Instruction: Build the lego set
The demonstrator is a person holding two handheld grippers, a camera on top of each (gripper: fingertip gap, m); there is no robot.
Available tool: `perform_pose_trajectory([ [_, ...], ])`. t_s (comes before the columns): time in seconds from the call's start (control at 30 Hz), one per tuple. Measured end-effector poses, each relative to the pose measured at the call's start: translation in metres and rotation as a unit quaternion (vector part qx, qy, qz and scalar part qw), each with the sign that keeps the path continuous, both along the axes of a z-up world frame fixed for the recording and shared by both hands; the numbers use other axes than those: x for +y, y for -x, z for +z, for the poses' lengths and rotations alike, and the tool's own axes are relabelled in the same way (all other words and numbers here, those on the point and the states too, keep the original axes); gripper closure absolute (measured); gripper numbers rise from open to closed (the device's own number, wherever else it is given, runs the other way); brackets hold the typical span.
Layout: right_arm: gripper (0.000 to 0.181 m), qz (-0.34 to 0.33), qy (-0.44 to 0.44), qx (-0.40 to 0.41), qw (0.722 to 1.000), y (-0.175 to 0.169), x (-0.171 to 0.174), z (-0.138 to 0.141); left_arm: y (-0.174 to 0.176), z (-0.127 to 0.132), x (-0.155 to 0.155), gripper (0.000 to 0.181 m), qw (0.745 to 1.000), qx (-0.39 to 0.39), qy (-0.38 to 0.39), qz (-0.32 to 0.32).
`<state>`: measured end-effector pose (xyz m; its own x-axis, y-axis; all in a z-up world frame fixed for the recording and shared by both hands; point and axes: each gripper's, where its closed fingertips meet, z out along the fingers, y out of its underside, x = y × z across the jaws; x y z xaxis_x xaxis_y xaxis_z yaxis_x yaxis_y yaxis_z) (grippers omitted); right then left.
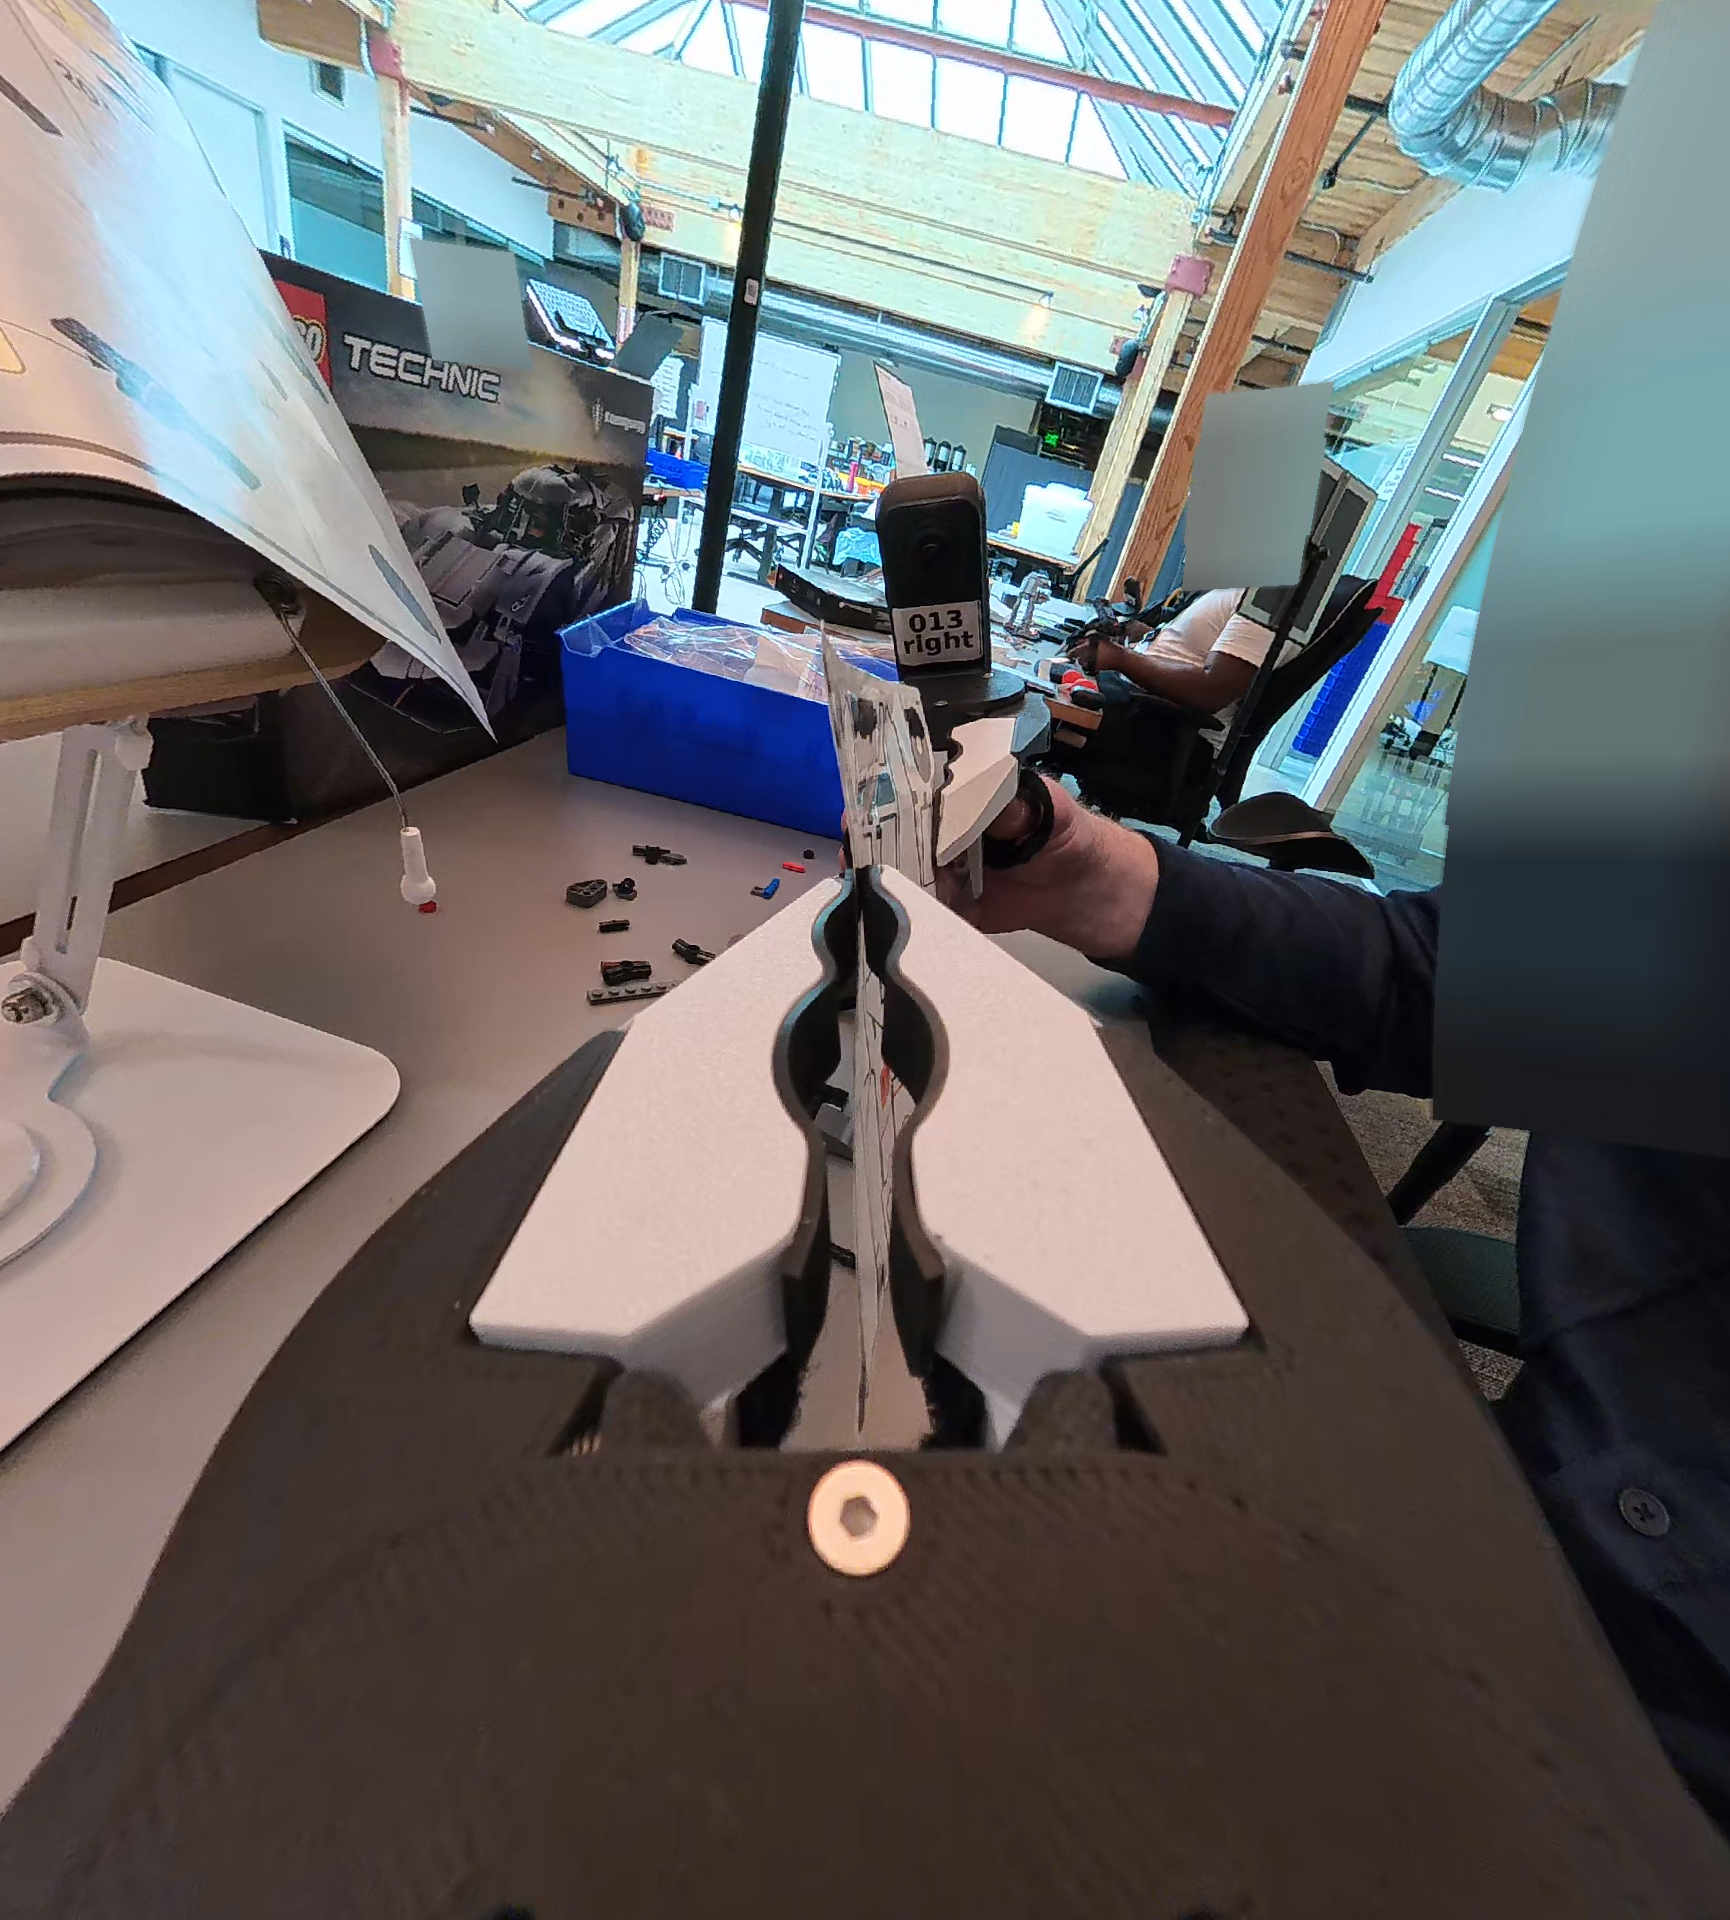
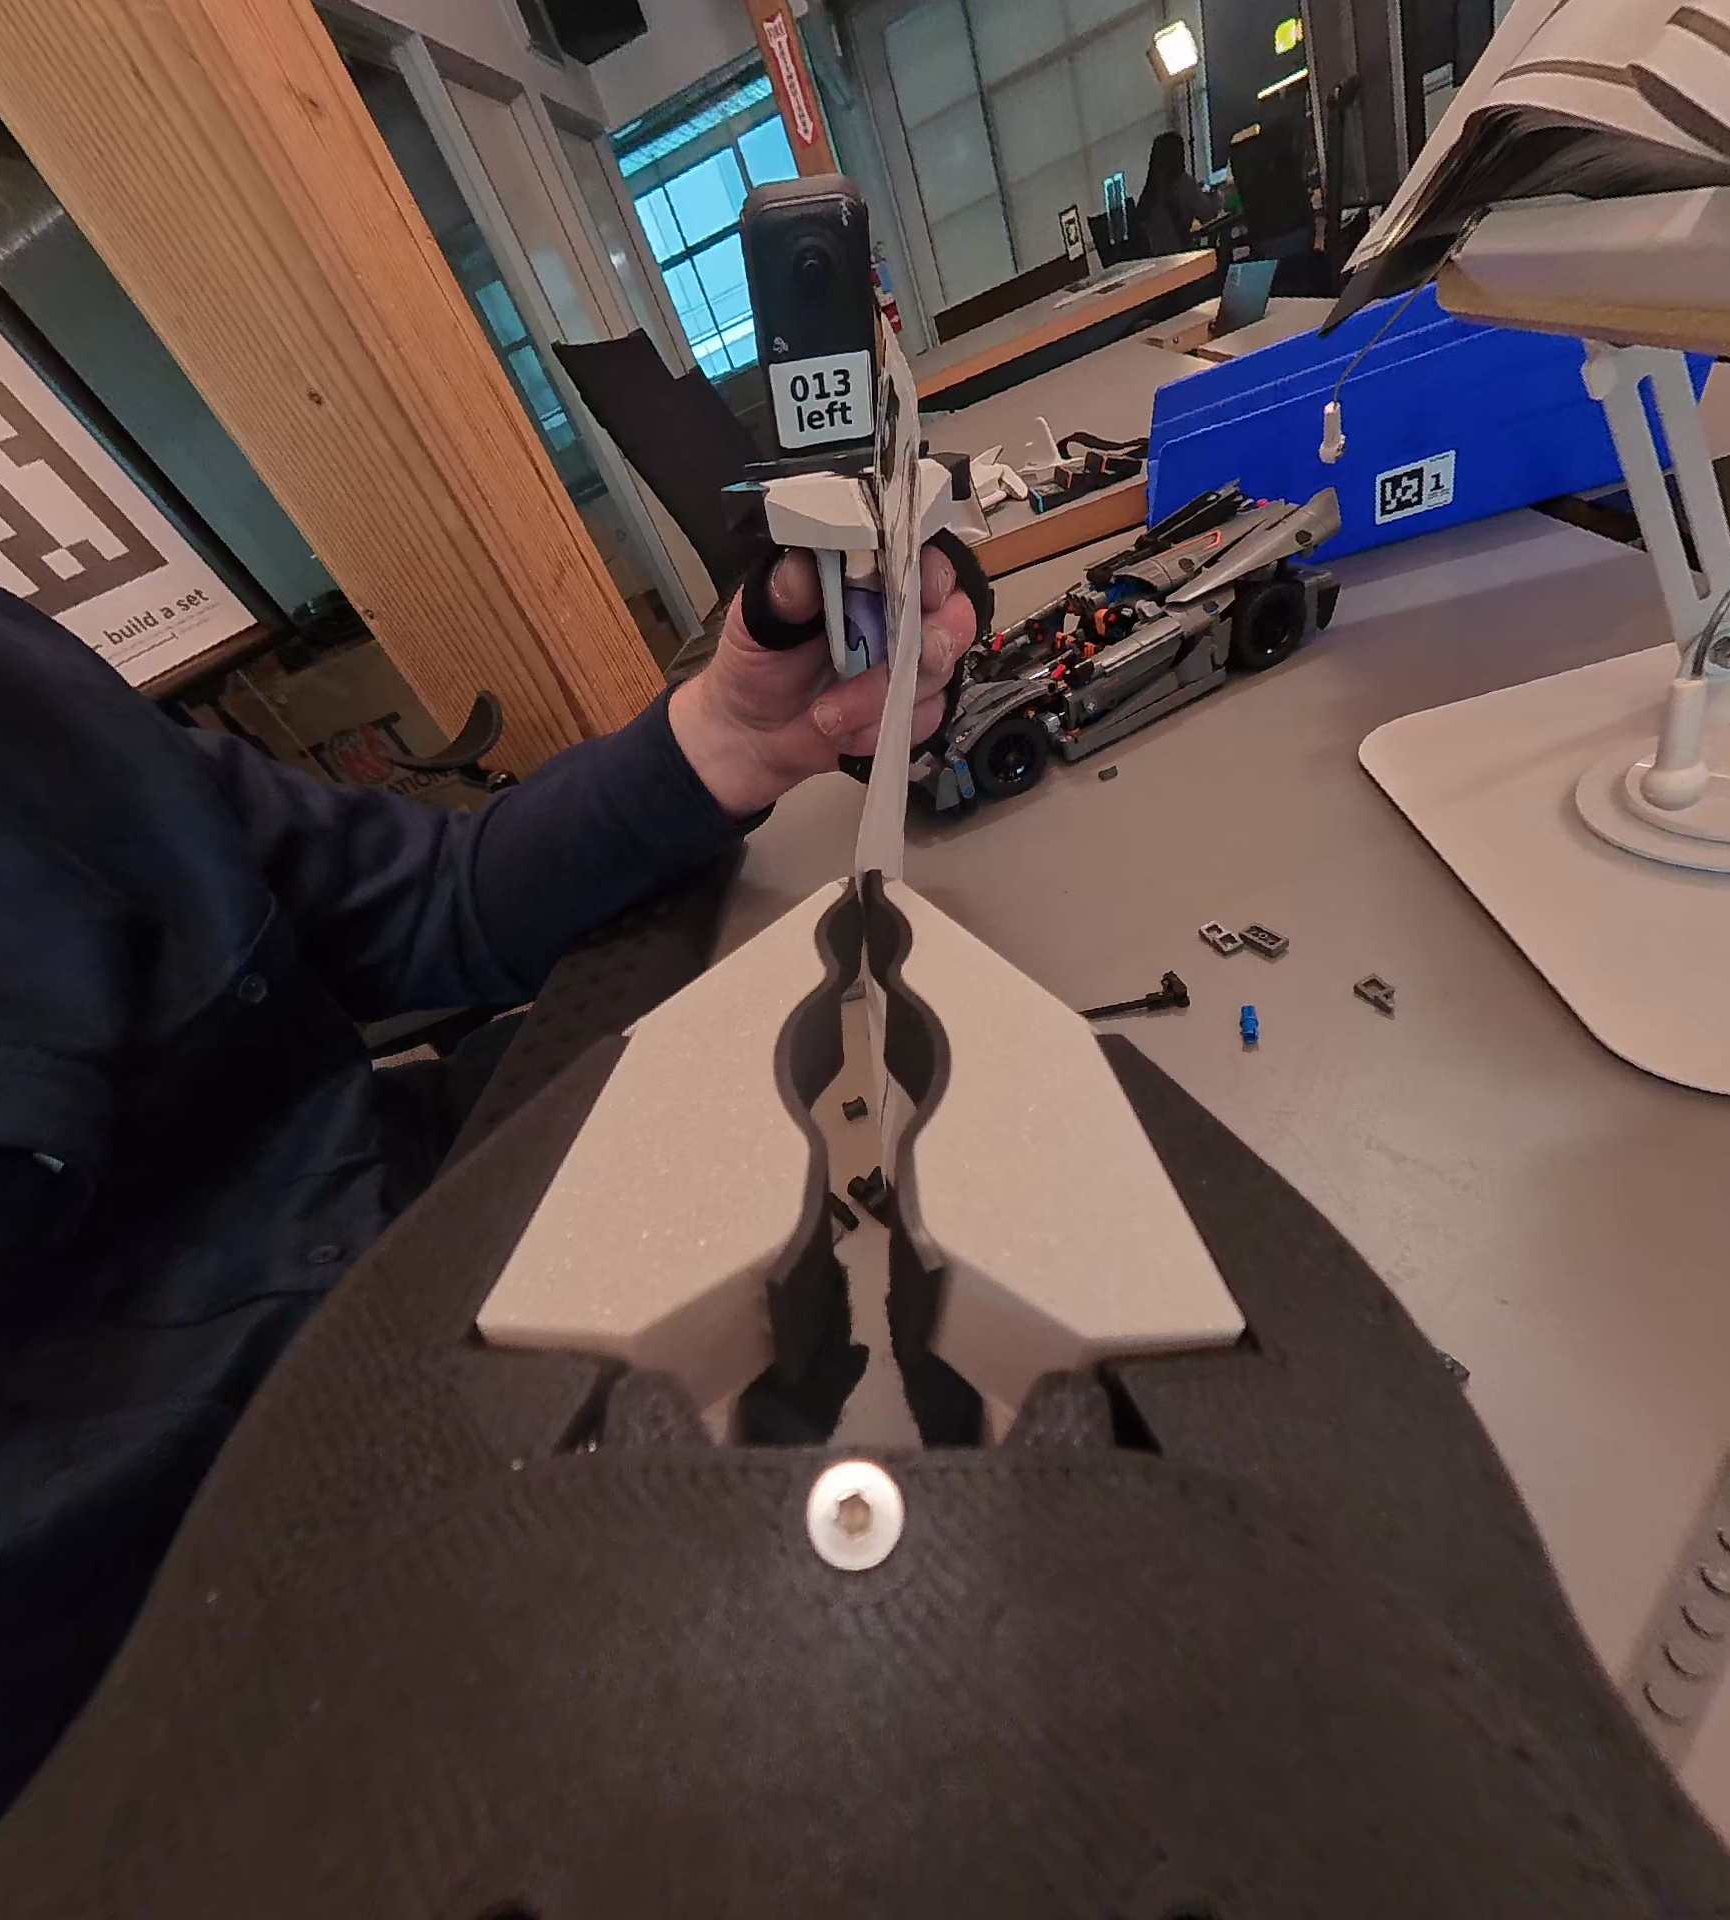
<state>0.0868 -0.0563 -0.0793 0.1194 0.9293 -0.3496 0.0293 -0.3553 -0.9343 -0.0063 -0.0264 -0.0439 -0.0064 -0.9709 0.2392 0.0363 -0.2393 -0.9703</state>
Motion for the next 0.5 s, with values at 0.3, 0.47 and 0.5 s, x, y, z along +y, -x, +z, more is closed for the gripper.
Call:
perform_pose_trajectory([
  [0.3,0.181,-0.002,0.0,-0.001,1.0,0.0,0.0005,-0.0005,-0.0004,-0.0009,0.0001,0.181,1.0,0.003,-0.001,0.001],
  [0.47,0.181,-0.004,-0.001,-0.003,1.0,-0.0001,0.001,-0.0007,-0.0007,-0.0005,0.0005,0.181,1.0,0.004,-0.007,0.007],
  [0.5,0.181,-0.004,-0.002,-0.003,1.0,-0.0003,0.0011,-0.0007,-0.0012,0.0004,0.0013,0.181,1.0,0.005,-0.016,0.016],
])
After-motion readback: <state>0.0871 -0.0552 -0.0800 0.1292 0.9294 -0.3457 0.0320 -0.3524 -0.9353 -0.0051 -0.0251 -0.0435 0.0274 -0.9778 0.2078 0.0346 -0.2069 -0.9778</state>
